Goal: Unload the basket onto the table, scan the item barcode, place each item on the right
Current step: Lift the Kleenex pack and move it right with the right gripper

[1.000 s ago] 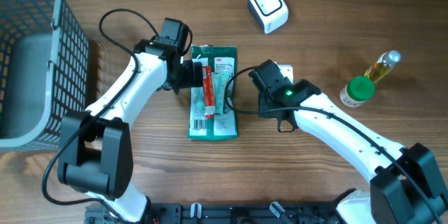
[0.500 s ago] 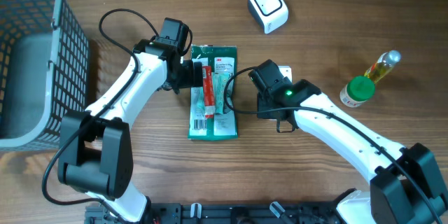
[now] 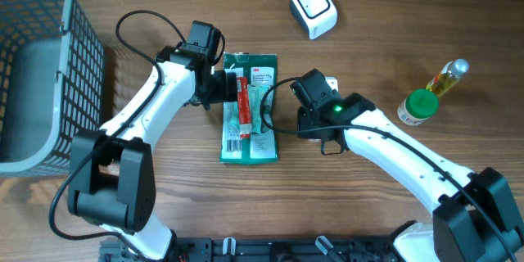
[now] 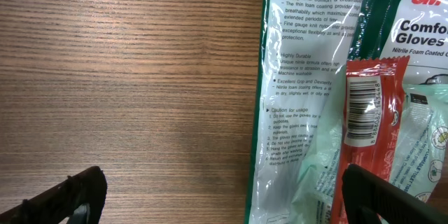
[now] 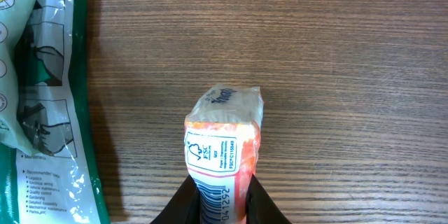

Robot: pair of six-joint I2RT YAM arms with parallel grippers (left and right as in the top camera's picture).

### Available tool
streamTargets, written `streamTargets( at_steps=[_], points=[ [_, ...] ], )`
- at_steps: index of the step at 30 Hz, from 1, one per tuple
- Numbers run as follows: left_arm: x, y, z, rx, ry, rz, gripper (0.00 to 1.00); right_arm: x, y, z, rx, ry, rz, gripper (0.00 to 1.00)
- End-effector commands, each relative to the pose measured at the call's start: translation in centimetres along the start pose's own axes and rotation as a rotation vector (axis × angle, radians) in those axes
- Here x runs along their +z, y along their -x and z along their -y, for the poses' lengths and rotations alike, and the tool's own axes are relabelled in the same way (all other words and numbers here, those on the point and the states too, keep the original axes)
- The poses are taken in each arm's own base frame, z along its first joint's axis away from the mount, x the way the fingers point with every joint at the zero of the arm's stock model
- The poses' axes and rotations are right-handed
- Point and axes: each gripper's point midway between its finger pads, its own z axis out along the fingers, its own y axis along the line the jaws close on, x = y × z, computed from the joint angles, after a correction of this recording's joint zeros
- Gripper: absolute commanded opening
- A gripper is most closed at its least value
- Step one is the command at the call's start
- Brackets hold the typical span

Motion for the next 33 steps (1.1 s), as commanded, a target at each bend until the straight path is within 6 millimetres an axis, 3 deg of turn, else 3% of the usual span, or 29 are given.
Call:
streamTargets(
  at_steps=[1,15,33],
  points=[
    [-0.4,0.0,0.0,0.000,0.001,0.013,1.00,-0.6,0.6,-0.6,-0.008,0.031,0.011,0.17],
    [-0.4,0.0,0.0,0.001,0.001,0.013,1.00,-0.5,0.2,-1.0,-0.028,0.074,-0.020,0.21],
    [-0.4,0.0,0.0,0.001,0.001,0.013,1.00,0.5,-0.2,0.5,0.018,0.112,-0.069,0.25]
  ],
)
